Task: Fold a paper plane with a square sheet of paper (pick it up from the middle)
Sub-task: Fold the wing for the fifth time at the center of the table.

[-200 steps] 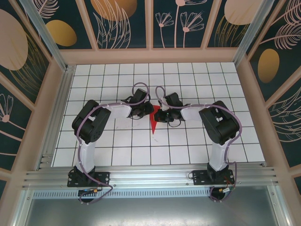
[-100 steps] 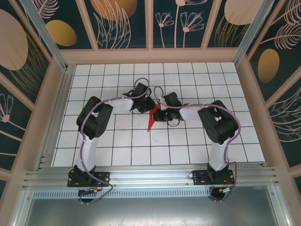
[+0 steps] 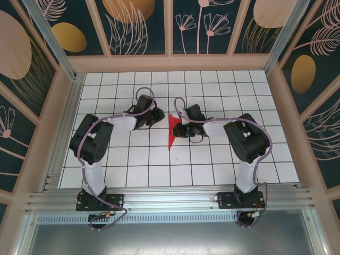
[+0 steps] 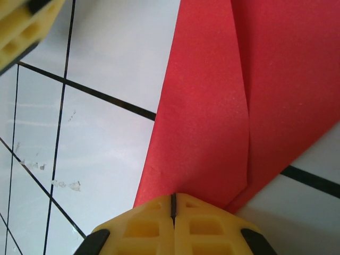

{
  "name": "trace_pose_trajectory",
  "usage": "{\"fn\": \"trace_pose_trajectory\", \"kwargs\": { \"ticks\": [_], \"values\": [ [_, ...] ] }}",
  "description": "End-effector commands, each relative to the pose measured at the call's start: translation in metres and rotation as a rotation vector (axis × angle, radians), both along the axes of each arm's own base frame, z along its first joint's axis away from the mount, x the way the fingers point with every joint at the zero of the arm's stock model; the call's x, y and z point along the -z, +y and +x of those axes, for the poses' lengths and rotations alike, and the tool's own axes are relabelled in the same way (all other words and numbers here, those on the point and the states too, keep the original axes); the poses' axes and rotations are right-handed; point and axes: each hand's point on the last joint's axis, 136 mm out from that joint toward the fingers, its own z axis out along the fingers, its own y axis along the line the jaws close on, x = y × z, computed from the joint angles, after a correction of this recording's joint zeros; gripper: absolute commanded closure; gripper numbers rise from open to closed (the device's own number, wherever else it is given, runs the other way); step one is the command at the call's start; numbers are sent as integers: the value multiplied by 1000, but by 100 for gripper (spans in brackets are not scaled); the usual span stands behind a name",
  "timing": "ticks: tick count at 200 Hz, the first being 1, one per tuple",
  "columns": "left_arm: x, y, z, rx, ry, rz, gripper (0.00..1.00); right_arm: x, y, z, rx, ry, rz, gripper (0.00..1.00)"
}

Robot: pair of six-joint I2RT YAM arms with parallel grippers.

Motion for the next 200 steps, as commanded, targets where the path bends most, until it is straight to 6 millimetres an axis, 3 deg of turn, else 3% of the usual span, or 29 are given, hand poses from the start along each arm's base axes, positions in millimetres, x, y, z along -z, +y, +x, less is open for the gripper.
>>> {"fn": "trace_pose_trajectory", "kwargs": {
  "ticks": [1, 42, 83, 163, 200],
  "values": [
    [-22, -17, -27, 69, -52, -164, 81, 37, -22, -47, 15, 220, -107, 100],
    [-20, -33, -77, 138, -35, -243, 86, 26, -17, -42, 37, 231, -51, 100],
    [-5, -54, -99, 167, 9, -282, 90, 26, -15, -39, 65, 253, -29, 100],
    [33, -51, -133, 171, 122, -236, 92, 23, -15, -27, 125, 269, -22, 100],
    [56, -36, -141, 134, 191, -137, 95, 22, -16, -23, 149, 269, -25, 100]
  ]
}}
